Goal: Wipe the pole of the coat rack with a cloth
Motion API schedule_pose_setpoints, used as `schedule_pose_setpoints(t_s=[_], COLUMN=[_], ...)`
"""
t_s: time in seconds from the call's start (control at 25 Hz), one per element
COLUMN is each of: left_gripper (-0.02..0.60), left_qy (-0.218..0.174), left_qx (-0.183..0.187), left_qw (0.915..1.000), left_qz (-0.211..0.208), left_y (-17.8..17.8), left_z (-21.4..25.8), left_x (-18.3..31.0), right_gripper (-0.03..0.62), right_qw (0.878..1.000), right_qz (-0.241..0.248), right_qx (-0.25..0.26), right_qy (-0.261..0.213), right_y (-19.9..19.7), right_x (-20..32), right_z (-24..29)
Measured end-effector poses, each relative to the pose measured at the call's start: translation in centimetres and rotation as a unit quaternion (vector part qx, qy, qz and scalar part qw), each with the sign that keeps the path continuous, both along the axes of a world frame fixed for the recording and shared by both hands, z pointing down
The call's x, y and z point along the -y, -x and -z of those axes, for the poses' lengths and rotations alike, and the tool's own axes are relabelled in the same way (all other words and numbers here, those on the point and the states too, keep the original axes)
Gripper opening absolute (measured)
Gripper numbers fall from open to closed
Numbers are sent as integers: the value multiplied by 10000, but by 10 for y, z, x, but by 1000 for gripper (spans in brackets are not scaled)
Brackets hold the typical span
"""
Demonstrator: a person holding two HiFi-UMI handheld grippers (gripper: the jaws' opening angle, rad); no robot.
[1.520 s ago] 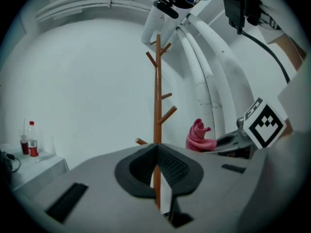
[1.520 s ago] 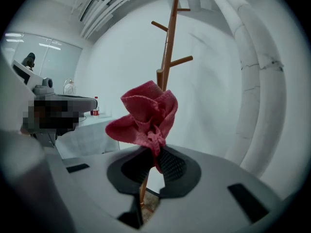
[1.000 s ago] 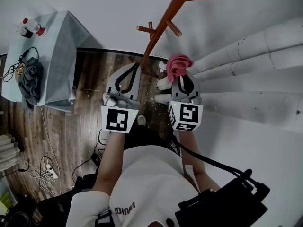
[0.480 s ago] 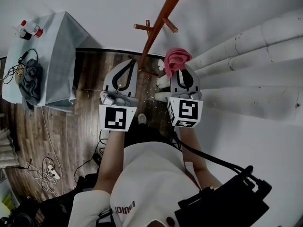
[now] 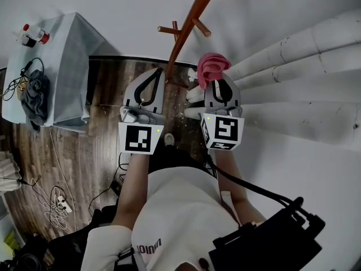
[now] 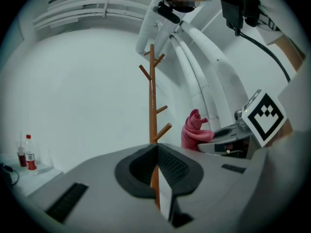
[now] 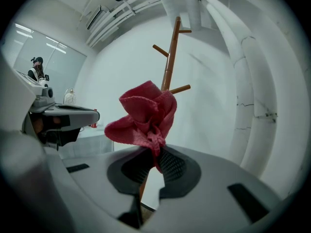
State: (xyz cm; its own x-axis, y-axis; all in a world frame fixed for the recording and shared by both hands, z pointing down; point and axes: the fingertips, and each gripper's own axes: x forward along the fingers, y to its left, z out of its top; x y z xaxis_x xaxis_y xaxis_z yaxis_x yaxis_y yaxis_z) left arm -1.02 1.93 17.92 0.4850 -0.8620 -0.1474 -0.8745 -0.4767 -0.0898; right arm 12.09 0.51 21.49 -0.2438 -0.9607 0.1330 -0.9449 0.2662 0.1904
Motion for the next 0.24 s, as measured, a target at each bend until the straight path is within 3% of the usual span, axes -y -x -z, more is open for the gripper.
schedule_pose_setpoints(t_s=[0.24], left_gripper=[14], left_qy=[24], left_qx=[-60], left_qw=[10000], left_qz=[-12], left_y=[0], left_z=[1], left_x=[0], right_gripper=[46], right_qw=[10000], right_qz=[7], right_qx=[-9], right_qy=[-4], right_y=[1], right_x=[0], right_z=[2])
